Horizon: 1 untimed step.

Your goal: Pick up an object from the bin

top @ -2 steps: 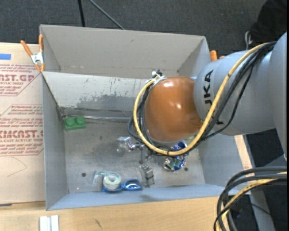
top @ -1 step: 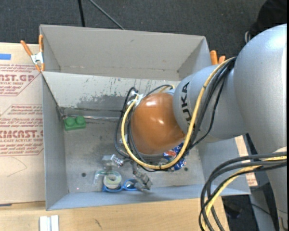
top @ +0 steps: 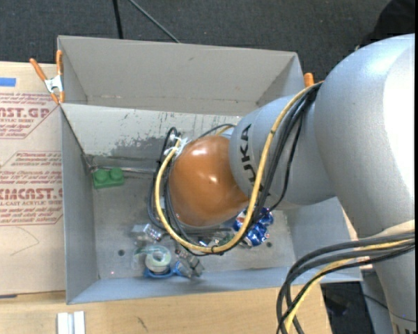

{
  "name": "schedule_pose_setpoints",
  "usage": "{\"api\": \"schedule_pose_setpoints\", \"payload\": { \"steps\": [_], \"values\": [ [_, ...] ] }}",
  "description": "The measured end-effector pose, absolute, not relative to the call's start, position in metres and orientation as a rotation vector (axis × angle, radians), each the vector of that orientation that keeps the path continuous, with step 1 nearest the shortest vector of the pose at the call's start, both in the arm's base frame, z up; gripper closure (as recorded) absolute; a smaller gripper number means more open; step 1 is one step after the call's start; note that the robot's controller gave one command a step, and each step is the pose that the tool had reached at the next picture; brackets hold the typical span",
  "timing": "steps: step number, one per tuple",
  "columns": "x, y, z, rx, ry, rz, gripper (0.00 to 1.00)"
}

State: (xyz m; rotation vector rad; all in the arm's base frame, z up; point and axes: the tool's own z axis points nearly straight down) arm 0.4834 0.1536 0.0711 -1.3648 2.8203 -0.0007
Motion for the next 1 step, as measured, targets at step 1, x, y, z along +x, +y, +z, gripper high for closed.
{"api": "schedule_pose_setpoints", "payload": {
  "steps": [1],
  "values": [
    [0.4832,0.1522,0.0718,-1.360,2.826,0.000,1.00]
  ]
}}
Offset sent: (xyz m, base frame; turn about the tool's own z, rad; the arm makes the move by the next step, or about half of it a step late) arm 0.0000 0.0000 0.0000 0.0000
